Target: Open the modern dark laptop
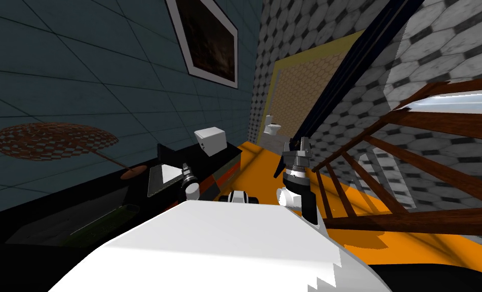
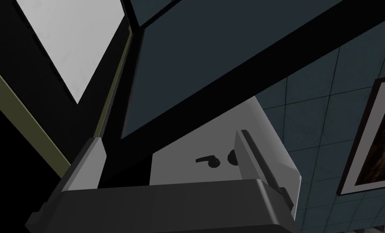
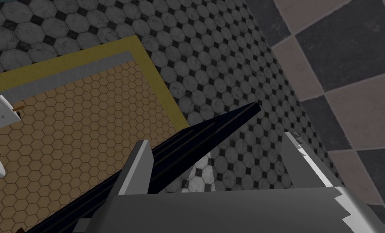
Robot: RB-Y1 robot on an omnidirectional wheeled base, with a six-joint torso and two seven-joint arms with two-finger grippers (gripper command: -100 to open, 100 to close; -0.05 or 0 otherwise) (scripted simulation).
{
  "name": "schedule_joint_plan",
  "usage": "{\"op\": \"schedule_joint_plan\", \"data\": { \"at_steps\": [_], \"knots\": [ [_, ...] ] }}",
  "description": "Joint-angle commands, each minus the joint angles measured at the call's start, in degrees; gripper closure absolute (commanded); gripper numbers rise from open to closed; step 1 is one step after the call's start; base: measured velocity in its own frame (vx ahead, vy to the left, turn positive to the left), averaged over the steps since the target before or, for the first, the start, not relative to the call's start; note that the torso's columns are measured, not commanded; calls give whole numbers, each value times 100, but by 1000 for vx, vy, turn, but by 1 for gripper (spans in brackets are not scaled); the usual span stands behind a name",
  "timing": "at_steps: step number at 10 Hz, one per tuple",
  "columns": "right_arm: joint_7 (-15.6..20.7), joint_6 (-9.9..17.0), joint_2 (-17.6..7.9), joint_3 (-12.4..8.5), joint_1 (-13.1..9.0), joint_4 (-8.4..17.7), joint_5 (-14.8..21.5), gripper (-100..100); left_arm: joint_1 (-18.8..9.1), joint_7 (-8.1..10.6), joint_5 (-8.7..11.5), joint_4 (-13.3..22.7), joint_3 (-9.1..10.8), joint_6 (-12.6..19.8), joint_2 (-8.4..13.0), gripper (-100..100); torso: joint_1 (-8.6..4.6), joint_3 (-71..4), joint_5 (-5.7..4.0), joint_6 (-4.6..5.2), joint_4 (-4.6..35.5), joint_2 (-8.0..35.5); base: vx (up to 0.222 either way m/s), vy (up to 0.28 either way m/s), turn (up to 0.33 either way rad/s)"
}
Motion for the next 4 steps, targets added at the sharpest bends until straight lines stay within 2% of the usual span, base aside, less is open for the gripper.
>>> {"op": "schedule_joint_plan", "data": {
  "at_steps": [1,2,4],
  "knots": [
    [0,0,0,0,0,0,0,0,-40,-136,44,-82,37,80,-24,-100,4,-1,4,-1,-2,-2,-7,-12,16],
    [0,0,0,0,0,0,0,0,-44,-167,49,-92,41,99,-27,0,11,-2,7,0,-5,-5,0,0,0],
    [0,0,0,0,0,0,0,0,-44,-164,48,-91,40,97,-27,0,11,-2,8,-1,-5,-5,0,0,0]
  ]
}}
